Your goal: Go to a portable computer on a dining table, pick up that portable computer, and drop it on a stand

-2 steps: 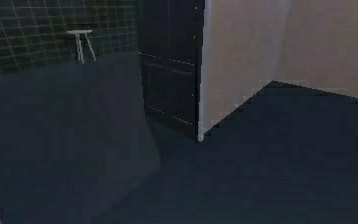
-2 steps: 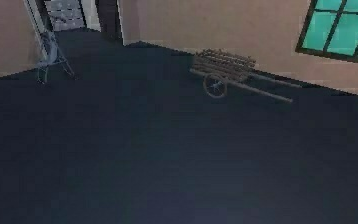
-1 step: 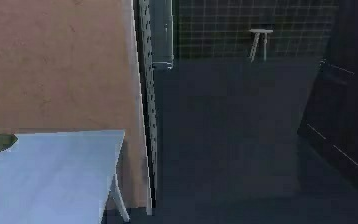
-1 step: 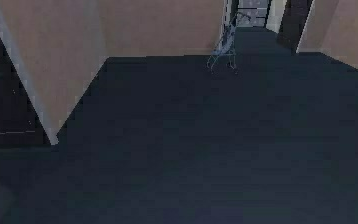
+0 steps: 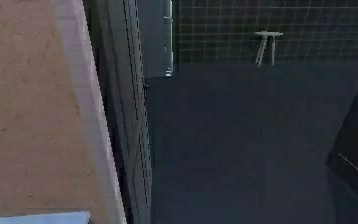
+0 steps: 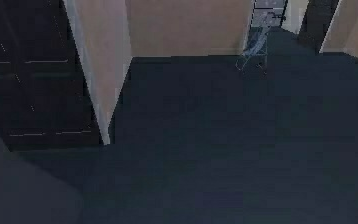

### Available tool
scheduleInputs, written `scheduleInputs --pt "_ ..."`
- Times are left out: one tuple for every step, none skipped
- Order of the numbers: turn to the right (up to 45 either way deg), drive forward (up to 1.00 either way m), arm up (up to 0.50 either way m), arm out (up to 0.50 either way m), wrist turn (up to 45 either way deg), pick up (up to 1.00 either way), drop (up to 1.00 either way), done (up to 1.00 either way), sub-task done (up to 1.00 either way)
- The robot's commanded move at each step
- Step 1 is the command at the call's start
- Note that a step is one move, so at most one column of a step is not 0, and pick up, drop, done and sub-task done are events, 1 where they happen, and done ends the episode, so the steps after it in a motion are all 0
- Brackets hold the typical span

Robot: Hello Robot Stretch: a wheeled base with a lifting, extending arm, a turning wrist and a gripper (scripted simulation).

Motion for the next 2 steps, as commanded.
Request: scheduleInputs --pt "-45.0 0.0 0.0 0.0 0.0 0.0 0.0 0.0 0.0" --pt "-45.0 0.0 0.0 0.0 0.0 0.0 0.0 0.0 0.0"
